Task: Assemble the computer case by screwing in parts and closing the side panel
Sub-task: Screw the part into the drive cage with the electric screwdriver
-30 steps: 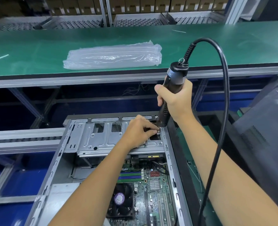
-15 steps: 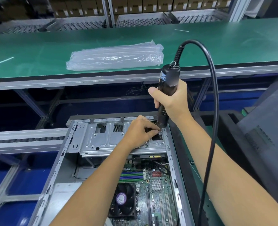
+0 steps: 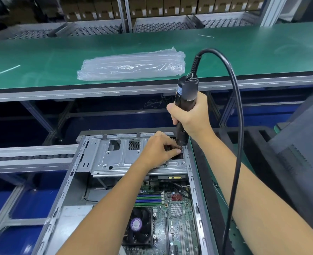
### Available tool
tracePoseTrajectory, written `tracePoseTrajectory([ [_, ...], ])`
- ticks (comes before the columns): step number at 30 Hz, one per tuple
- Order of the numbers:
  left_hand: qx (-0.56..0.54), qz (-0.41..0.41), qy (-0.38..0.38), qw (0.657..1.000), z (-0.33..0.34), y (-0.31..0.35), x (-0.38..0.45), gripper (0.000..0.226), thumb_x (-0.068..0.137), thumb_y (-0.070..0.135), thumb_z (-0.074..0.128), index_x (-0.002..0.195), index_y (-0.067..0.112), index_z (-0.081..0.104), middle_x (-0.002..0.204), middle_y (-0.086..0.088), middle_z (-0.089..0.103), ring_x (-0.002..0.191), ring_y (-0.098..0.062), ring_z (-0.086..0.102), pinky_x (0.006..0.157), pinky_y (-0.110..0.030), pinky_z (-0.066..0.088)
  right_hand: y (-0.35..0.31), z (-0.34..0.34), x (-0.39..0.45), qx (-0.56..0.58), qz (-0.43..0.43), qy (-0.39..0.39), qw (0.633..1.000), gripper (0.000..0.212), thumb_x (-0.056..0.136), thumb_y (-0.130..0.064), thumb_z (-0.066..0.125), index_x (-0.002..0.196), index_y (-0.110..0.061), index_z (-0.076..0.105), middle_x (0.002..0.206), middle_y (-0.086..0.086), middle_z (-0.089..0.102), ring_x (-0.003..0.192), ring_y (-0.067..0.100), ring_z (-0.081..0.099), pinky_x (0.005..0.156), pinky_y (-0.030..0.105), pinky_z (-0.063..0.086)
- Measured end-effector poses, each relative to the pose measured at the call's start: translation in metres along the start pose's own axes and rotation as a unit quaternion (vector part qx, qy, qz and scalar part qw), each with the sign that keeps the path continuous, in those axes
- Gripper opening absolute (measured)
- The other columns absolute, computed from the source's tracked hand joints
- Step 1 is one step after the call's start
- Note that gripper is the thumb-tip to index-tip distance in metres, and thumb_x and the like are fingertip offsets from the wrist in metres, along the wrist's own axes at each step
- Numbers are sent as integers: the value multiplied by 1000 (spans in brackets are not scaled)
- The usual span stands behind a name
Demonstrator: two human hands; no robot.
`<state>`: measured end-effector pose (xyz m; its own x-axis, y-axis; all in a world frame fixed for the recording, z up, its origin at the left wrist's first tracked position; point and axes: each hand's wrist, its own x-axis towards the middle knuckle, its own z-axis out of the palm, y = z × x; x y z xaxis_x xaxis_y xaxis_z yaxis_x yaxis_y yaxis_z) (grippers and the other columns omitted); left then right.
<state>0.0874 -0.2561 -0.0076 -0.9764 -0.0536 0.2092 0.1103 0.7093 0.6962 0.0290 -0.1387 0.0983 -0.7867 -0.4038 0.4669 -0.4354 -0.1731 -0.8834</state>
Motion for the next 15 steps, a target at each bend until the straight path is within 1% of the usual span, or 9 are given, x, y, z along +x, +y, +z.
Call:
tracePoseTrajectory([
  [3, -1, 4, 4, 1000, 0, -1, 0, 9, 78, 32, 75, 86, 28, 75, 76, 26, 56, 95, -6, 44, 80, -26, 44, -2, 0, -1, 4, -6, -13, 1000, 22, 78, -5, 68, 62, -1, 52, 46, -2, 52, 40, 18, 48, 50, 33, 45],
  [5, -6, 0, 2, 1000, -1, -1, 0, 10, 78, 33, 75, 87, 29, 76, 76, 24, 59, 95, -4, 43, 80, -26, 45, -7, -2, 1, 25, -22, -8, 999, 26, 79, -5, 69, 61, -1, 51, 47, 8, 51, 40, 23, 48, 50, 38, 45],
  [6, -7, -4, 1, 1000, -1, -1, 0, 10, 78, 34, 75, 87, 30, 76, 77, 22, 61, 95, -3, 43, 80, -25, 44, -11, -2, 4, 41, -35, -2, 999, 27, 79, -5, 69, 61, -1, 50, 47, 11, 50, 40, 25, 47, 51, 38, 45],
  [7, -7, -7, -1, 1000, -1, -1, 0, 10, 78, 34, 75, 87, 31, 75, 78, 21, 63, 95, -2, 42, 79, -25, 44, -16, -4, 6, 56, -48, 6, 997, 27, 80, -6, 70, 61, -5, 52, 47, 12, 50, 40, 27, 47, 51, 35, 45],
  [9, -11, -11, -6, 1000, -2, 2, -2, 8, 79, 35, 73, 87, 34, 75, 77, 20, 64, 95, -2, 42, 79, -24, 44, -29, -12, 9, 78, -66, 28, 994, 26, 80, -11, 71, 61, -21, 56, 49, 3, 52, 40, 27, 48, 53, 30, 45],
  [11, -2, -7, -23, 1000, -5, 10, -4, 5, 82, 36, 71, 85, 33, 74, 74, 15, 65, 94, -10, 46, 78, -31, 47, -41, -26, 4, 87, -66, 51, 993, 26, 79, -15, 72, 60, -26, 59, 50, -3, 53, 40, 25, 49, 53, 28, 45],
  [13, 28, -7, -43, 999, -6, 17, -4, 8, 85, 36, 68, 82, 31, 73, 71, 11, 66, 82, -20, 54, 76, -42, 51, -46, -46, -10, 80, -46, 83, 992, 26, 79, -16, 73, 60, -28, 60, 51, -4, 53, 40, 24, 48, 50, 29, 44],
  [14, 44, -15, -41, 998, -5, 21, -5, 9, 86, 36, 67, 81, 31, 73, 71, 10, 67, 78, -23, 57, 77, -44, 51, -47, -59, -19, 79, -32, 102, 991, 25, 78, -17, 74, 60, -27, 60, 51, -4, 53, 39, 24, 48, 49, 29, 44],
  [15, 59, -28, -27, 997, -2, 25, -5, 10, 86, 34, 66, 81, 30, 73, 74, 11, 68, 80, -24, 59, 81, -44, 50, -47, -73, -29, 78, -15, 123, 989, 25, 77, -17, 75, 60, -26, 60, 51, -1, 53, 38, 24, 47, 48, 29, 44],
])
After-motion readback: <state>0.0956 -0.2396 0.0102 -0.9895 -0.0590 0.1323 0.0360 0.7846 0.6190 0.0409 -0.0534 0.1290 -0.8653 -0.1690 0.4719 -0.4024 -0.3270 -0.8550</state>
